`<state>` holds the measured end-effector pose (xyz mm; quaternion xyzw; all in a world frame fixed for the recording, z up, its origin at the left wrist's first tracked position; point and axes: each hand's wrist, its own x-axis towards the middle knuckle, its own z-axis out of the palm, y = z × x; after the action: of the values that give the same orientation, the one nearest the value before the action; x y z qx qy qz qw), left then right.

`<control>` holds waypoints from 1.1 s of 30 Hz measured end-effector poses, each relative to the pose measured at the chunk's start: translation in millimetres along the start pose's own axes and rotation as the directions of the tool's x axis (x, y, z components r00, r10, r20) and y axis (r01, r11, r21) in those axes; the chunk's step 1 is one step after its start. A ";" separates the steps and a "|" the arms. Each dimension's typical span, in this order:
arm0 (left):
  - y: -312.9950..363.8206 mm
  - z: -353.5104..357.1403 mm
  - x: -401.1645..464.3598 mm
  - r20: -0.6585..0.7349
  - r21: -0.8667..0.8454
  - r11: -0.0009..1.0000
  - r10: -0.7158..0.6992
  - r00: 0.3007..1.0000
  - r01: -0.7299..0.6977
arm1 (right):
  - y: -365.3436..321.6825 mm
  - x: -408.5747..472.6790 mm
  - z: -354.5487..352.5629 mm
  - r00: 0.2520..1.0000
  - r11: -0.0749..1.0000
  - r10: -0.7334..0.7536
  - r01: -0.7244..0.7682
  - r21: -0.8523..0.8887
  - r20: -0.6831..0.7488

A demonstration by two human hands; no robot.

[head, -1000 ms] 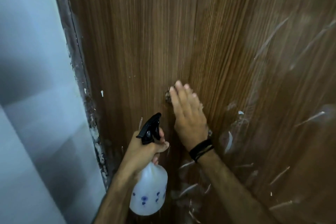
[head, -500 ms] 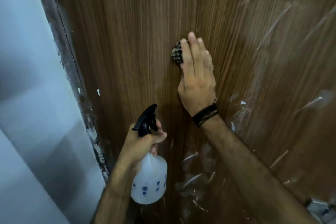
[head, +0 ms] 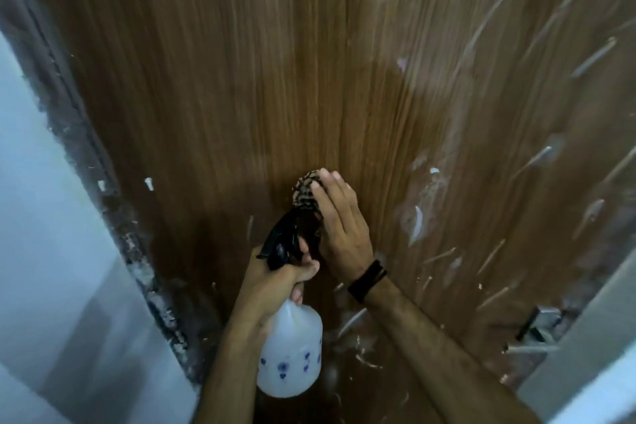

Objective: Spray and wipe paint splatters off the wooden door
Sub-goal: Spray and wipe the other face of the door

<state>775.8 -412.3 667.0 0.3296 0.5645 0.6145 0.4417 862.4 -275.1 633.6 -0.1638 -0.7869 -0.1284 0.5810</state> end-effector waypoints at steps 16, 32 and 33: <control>-39.5 108.3 28.5 0.280 0.238 0.971 -0.061 0.958 -0.007 | 78.8 -45.3 -112.4 0.844 0.890 0.417 -0.454 -0.036 -0.337; -51.0 129.5 31.6 0.111 0.169 0.986 -0.014 0.994 -0.005 | 133.3 -74.4 -76.3 0.984 0.964 -0.042 -0.006 -0.265 -0.173; -51.2 130.0 30.3 0.104 0.167 0.986 -0.013 0.994 -0.004 | 132.2 -90.4 -73.3 0.990 0.959 -0.058 0.018 -0.281 -0.131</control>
<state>890.1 -333.7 632.6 0.3960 0.5906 0.5461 0.4430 1004.7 -193.0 570.1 -0.2197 -0.7217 -0.2603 0.6026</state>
